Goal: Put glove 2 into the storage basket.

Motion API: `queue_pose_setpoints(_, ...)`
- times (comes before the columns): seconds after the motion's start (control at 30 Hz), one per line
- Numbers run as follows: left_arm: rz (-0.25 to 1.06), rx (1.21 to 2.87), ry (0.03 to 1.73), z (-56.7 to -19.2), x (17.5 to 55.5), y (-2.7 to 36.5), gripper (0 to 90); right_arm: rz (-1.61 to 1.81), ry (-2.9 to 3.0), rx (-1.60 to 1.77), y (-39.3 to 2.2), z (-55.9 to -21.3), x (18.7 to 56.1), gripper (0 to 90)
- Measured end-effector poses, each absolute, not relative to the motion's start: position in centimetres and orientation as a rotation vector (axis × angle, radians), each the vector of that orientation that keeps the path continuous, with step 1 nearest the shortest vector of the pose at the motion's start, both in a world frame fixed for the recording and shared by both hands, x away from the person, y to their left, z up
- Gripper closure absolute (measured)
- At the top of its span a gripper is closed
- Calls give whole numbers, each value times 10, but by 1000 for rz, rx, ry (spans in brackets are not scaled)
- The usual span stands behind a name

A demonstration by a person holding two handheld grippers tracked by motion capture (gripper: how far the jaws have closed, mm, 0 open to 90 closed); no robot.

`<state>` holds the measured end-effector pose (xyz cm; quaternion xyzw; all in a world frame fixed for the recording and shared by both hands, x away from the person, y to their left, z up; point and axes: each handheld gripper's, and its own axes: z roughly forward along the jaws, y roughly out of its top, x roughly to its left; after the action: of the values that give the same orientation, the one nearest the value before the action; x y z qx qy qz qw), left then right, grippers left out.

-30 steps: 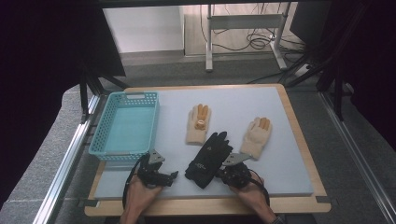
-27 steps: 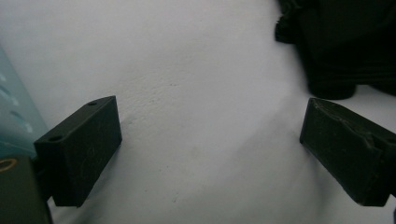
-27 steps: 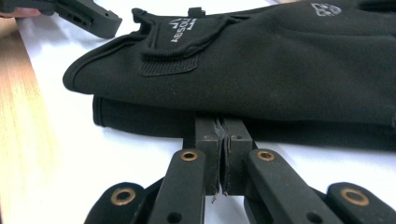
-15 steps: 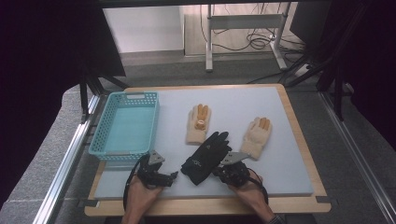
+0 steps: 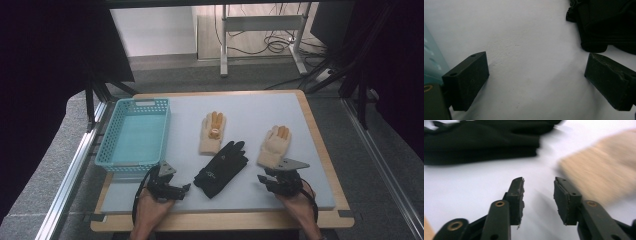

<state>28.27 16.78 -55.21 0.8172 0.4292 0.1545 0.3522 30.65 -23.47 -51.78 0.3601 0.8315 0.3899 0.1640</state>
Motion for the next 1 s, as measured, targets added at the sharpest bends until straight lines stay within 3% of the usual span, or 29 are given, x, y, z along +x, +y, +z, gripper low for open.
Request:
queue_pose_setpoints(0.5, 400, 2115, 1110, -552, 282, 168, 62, 999, 2256, 1124, -271, -532, 314, 325)
queue_pose_setpoints(1.0, 392, 2147, 1072, -544, 280, 163, 75, 1023, 2242, 1137, -272, -534, 313, 294)
